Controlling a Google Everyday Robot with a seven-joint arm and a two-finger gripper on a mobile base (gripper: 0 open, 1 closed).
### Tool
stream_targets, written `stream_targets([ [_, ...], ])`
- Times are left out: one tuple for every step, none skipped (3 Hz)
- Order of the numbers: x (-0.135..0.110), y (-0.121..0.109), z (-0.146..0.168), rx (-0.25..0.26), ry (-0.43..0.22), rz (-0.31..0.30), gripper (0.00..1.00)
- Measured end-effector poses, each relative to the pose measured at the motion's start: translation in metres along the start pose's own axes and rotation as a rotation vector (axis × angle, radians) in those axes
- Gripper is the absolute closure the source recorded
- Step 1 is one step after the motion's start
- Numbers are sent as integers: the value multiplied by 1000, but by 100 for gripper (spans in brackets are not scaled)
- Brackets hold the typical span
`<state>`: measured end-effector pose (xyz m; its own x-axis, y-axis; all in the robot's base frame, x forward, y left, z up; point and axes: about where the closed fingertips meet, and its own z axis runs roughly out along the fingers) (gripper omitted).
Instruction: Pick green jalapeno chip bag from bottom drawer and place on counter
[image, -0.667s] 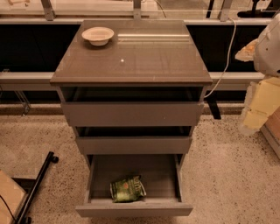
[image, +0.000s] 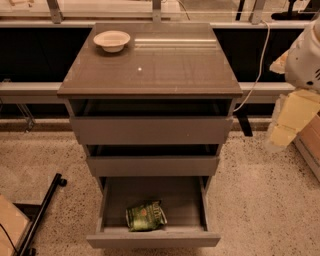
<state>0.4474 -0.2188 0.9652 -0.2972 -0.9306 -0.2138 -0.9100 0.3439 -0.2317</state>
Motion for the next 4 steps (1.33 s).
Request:
stream_targets([
  [6,-12,32,-10,15,136,0],
  [13,-25,72,-24,42,272,0],
  [13,-25,72,-24,42,272,0],
  [7,-24,97,-64,23,334,0],
])
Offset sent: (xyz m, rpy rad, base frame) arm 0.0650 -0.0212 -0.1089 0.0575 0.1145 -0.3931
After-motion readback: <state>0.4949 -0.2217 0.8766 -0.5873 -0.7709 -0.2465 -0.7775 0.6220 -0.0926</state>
